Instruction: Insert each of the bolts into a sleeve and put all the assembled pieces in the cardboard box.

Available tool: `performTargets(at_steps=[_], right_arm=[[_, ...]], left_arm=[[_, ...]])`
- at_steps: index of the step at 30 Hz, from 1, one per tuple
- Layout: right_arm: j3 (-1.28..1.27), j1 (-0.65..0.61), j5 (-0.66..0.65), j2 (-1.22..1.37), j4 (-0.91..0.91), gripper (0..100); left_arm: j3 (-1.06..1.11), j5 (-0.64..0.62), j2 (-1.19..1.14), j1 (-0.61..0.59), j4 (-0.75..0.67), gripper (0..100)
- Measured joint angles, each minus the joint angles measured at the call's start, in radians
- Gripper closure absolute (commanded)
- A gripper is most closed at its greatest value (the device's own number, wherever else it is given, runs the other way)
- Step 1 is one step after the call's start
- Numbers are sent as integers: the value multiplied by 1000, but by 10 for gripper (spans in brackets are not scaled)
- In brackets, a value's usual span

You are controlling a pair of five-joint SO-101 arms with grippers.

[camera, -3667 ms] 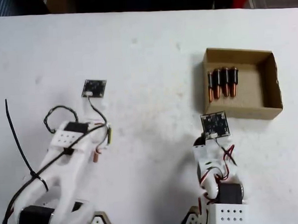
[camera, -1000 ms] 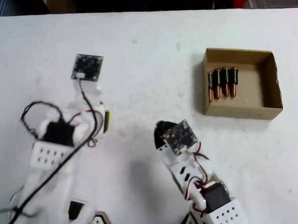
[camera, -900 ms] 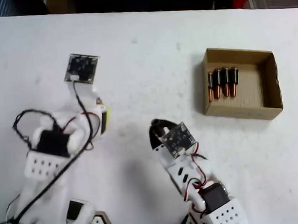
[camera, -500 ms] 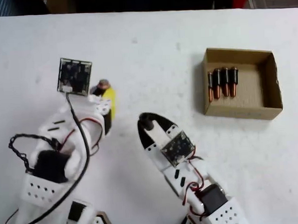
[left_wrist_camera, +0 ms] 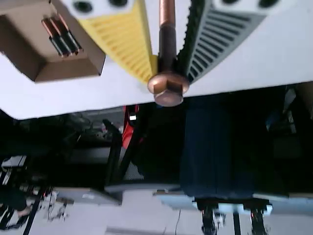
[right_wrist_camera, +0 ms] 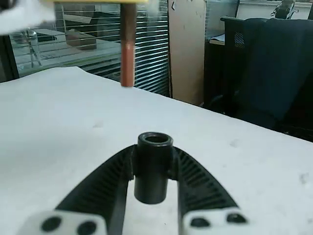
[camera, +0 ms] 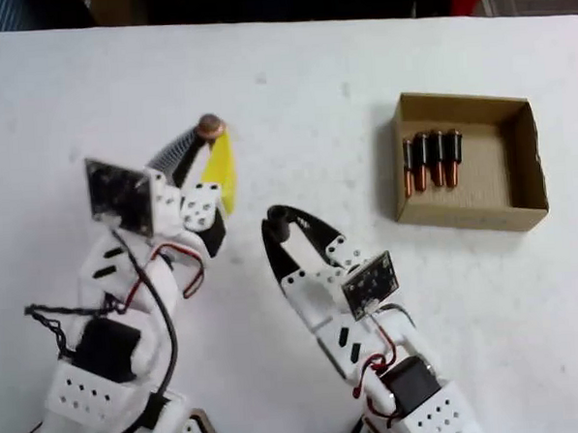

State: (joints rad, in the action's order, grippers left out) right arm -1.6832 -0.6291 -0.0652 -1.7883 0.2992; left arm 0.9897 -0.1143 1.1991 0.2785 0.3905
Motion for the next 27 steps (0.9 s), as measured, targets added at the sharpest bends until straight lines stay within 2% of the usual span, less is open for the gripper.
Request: performTargets(at_steps=[11, 20, 27], right_arm=[[0, 0, 2, 0, 0, 982], [0, 0, 2, 0, 0, 982], [0, 0, 2, 0, 12, 982]], left_arm=[[6, -2, 11, 172, -41, 980], [89, -8, 15, 180, -115, 980], [89, -8, 15, 224, -104, 980]])
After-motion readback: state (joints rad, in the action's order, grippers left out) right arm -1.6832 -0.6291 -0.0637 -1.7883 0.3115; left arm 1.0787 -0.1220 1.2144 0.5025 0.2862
